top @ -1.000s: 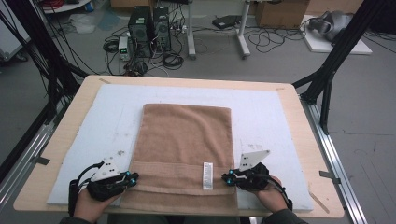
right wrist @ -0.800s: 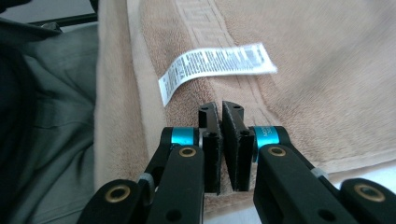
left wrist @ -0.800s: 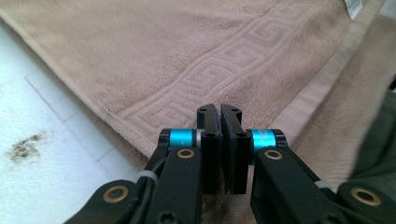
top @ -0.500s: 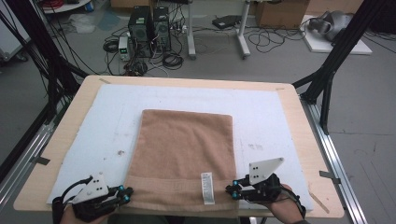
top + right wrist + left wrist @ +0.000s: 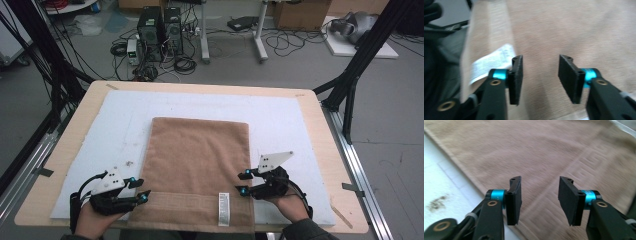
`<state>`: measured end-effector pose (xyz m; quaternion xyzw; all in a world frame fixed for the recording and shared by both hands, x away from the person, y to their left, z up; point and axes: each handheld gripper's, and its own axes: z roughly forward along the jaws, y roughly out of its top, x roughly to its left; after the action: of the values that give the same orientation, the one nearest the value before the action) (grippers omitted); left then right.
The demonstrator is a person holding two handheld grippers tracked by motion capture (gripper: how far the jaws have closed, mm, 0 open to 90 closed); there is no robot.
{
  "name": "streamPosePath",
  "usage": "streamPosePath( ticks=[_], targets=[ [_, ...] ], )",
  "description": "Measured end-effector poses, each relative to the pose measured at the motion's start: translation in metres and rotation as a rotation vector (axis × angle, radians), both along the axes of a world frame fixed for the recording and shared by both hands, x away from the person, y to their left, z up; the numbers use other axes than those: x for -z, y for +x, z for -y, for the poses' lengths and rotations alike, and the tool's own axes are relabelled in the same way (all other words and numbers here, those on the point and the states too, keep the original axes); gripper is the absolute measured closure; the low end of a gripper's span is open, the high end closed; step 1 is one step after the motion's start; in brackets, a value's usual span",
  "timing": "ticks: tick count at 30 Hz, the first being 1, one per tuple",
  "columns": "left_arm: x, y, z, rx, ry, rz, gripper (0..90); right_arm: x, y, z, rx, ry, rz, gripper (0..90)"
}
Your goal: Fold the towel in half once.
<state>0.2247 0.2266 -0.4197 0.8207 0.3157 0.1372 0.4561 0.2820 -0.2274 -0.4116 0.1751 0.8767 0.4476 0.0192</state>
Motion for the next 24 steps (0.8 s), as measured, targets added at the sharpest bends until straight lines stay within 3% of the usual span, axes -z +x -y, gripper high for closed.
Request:
streamPosePath(
  ticks=[10, 12, 16, 19, 24],
  targets=[
    [-0.004, 0.032, -0.001, -0.034, -0.033, 0.001, 46.2, 0.003, 0.034, 0.0, 0.124, 0.004, 0.005, 35.2],
    [-0.004, 0.038, 0.0, -0.048, -0.027, -0.002, 43.4, 0.005, 0.04, 0.001, 0.136, 0.013, 0.0, 35.4],
    [-0.004, 0.052, 0.0, -0.066, -0.038, -0.018, 39.6, 0.004, 0.054, 0.002, 0.157, -0.022, 0.0, 34.0],
    [-0.008, 0.061, 0.0, -0.083, -0.035, -0.007, 39.3, -0.002, 0.064, 0.003, 0.176, -0.038, 0.006, 32.9],
    [-0.014, 0.071, 0.004, -0.089, -0.041, 0.015, 39.3, -0.009, 0.075, 0.003, 0.197, -0.022, 0.008, 32.8]
  ],
)
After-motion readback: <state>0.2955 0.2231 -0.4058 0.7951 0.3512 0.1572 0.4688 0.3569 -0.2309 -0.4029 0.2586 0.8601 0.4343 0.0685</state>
